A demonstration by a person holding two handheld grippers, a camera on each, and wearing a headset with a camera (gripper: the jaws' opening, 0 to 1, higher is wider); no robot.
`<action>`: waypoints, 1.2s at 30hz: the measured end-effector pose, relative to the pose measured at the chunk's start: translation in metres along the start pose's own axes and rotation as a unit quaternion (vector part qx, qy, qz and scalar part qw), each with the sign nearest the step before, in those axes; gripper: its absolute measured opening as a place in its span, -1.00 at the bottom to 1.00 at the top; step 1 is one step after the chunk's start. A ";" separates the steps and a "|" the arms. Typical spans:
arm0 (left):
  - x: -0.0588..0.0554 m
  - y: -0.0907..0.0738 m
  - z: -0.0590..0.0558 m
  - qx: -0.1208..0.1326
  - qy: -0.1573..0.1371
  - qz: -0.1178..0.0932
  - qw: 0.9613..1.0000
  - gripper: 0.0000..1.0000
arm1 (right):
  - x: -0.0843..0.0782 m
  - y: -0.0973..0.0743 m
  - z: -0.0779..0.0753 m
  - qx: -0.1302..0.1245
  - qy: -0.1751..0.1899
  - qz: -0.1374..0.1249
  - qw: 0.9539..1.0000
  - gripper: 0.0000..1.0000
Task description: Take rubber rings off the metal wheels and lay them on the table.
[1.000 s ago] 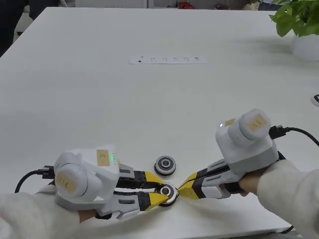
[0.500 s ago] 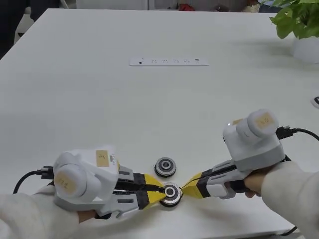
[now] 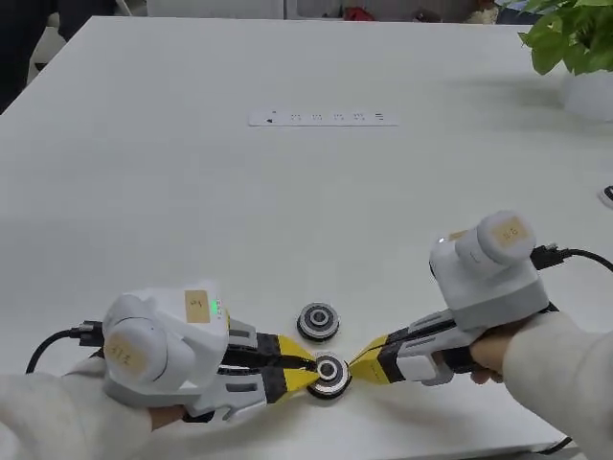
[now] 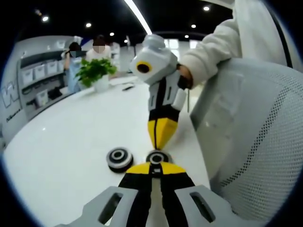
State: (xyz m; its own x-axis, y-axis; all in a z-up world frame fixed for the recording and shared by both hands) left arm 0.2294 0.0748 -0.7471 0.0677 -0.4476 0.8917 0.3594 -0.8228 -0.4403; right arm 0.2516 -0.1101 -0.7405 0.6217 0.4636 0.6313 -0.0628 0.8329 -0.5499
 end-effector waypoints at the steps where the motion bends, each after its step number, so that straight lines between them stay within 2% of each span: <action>1: 0.000 0.000 0.000 0.000 0.000 0.000 1.000 -0.86 | 0.000 0.000 0.000 0.000 0.002 -0.001 1.000 -1.00; 14: 0.000 0.000 0.000 -0.002 0.001 0.001 1.000 -0.91 | 0.000 0.000 0.000 0.001 0.007 -0.006 1.000 -1.00; 15: 0.000 0.000 0.000 -0.002 0.000 0.001 1.000 -0.91 | 0.001 0.000 0.000 0.002 0.009 -0.009 1.000 -1.00; 16: 0.000 0.000 0.000 -0.001 -0.003 0.001 1.000 -0.92 | 0.003 0.000 0.001 0.013 0.019 -0.029 0.999 -1.00; 17: 0.000 0.000 0.001 0.002 -0.004 0.002 1.000 -0.97 | 0.003 0.000 0.002 0.021 0.034 -0.032 0.999 -1.00; 19: 0.000 0.000 0.002 0.003 -0.007 0.002 1.000 -0.97 | 0.001 0.000 0.001 0.015 0.027 -0.023 0.999 -1.00; 36: 0.001 0.001 0.001 0.006 0.000 0.004 1.000 -0.97 | 0.002 0.002 0.003 0.018 0.023 -0.023 0.999 -1.00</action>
State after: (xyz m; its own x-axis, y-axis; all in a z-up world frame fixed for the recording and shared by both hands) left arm 0.2303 0.0740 -0.7468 0.0700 -0.4546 0.8879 0.3698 -0.8148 -0.4464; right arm 0.2503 -0.1063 -0.7384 0.6597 0.4115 0.6289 -0.0610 0.8633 -0.5010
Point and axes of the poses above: the centre of the closed fingertips' face, and the gripper's own axes: y roughly forward along the fingers, z roughly to its left, x roughly out of its top, the point moved 10 cm from there along -y, roughly backward along the fingers, and after that the axes turned 9 degrees about x, right-handed, at the moved point
